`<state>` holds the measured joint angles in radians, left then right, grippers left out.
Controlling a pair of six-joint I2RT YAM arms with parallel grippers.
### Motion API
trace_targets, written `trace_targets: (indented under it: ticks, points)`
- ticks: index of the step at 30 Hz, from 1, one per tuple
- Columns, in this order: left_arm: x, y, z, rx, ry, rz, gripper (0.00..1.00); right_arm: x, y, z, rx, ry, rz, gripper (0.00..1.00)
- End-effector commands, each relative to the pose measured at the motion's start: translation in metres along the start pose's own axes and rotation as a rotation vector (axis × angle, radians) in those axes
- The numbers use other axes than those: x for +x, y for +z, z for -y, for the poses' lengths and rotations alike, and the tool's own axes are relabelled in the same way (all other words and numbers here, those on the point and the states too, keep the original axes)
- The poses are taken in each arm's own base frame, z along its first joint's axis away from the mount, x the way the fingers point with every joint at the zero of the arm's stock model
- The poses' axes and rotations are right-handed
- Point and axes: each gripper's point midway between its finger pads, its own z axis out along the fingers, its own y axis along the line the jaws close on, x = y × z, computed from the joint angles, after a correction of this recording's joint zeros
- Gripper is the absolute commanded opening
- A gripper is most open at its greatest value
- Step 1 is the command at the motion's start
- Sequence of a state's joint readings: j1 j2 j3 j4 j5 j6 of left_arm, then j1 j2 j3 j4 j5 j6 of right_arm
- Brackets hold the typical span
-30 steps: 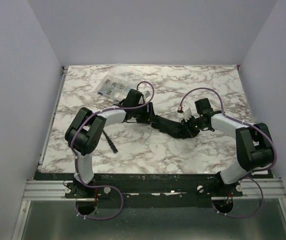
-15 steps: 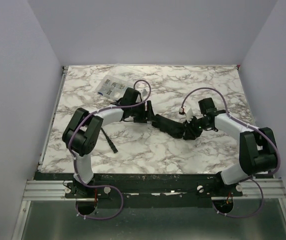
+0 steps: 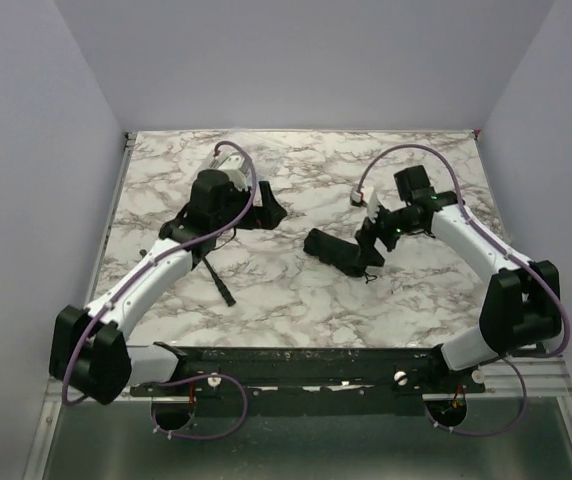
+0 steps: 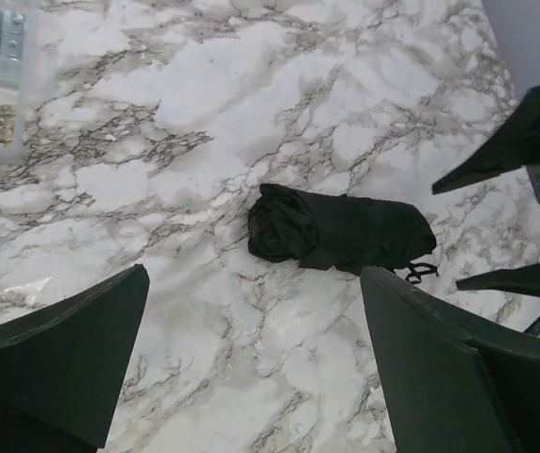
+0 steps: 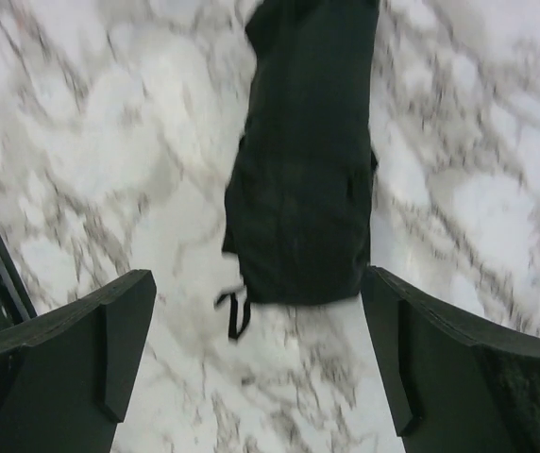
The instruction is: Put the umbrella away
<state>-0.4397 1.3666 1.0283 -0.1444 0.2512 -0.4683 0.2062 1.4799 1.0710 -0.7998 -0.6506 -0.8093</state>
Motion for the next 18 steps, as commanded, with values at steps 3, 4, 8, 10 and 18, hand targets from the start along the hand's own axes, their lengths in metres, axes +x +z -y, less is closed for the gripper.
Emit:
trace_targets:
  ticks: [3,4,8,10,18]
  points:
    - [0.005,-0.053,-0.026,-0.035,-0.14,0.217,0.99,-0.084,0.051,0.028,0.097,0.215,0.108,1.0]
    - [0.008,-0.061,-0.026,-0.02,-0.155,0.23,0.99,-0.087,0.057,0.037,0.15,0.239,0.111,1.0]
    - [0.036,-0.081,-0.037,-0.057,-0.176,0.218,0.99,-0.073,0.078,0.061,0.346,0.318,0.05,1.0]
    - [0.048,-0.088,-0.041,-0.066,-0.179,0.217,0.99,-0.063,0.084,0.055,0.323,0.333,0.027,1.0]
    - [0.069,-0.1,-0.048,-0.069,-0.223,0.241,0.99,-0.029,0.113,0.026,0.215,0.419,-0.058,0.86]
